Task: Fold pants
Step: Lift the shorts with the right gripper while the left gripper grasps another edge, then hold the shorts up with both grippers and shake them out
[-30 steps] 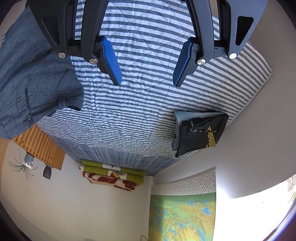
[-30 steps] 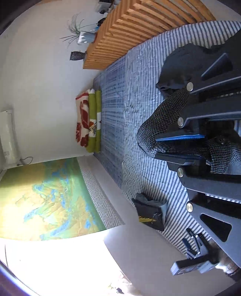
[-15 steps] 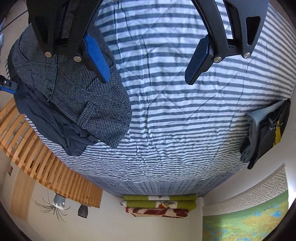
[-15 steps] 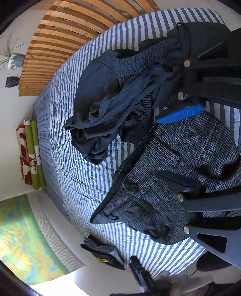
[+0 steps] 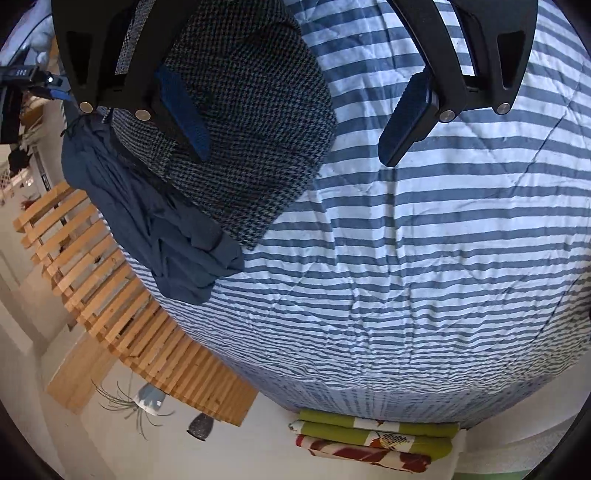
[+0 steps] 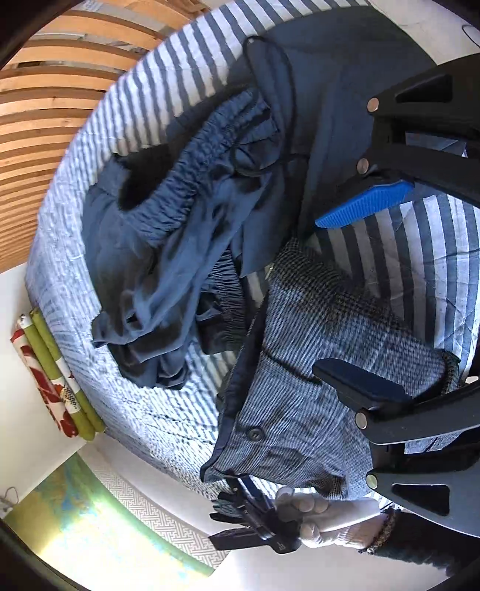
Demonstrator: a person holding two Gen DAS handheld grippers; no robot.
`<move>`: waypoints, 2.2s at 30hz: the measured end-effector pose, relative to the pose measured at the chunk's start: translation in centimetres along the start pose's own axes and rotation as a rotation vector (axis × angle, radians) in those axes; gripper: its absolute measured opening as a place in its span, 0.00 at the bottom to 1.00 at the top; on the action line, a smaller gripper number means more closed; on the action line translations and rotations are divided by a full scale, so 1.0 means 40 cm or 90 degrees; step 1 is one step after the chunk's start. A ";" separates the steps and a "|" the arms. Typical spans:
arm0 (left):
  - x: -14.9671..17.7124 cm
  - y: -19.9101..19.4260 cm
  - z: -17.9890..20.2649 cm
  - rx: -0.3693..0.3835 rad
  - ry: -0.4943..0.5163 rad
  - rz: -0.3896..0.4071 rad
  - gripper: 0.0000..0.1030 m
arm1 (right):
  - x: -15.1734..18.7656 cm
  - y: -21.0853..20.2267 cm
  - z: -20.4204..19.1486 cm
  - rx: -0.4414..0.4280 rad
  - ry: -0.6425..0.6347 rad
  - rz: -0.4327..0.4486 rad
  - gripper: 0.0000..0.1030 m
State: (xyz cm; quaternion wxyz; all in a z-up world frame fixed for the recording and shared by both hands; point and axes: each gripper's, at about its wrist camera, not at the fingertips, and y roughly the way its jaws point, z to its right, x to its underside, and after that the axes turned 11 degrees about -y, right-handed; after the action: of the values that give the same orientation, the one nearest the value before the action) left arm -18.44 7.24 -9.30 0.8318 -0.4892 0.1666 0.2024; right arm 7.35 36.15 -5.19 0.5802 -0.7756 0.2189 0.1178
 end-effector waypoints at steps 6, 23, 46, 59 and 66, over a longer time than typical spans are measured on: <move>0.008 -0.011 0.029 -0.008 0.044 -0.016 0.23 | -0.005 0.056 0.009 -0.107 0.055 0.019 0.51; 0.028 -0.689 0.203 0.039 0.063 0.272 0.17 | -0.103 -0.334 -0.262 0.016 -0.152 0.290 0.10; -0.071 -0.783 -0.191 -0.298 -0.069 0.217 0.41 | -0.236 -0.279 -0.627 0.014 -0.335 0.322 0.31; -0.058 -0.407 -0.538 -0.235 -0.184 0.067 0.69 | -0.337 0.261 -0.434 -0.048 -0.166 0.033 0.37; -0.089 -0.233 -0.562 -0.234 -0.130 -0.006 0.70 | -0.337 0.385 -0.424 -0.104 -0.153 -0.039 0.45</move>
State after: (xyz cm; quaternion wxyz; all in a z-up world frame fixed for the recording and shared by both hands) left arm -18.65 -17.29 -11.13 0.7422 -0.6104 0.0395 0.2740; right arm -13.02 19.18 -7.29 0.5403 -0.8070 0.1138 0.2095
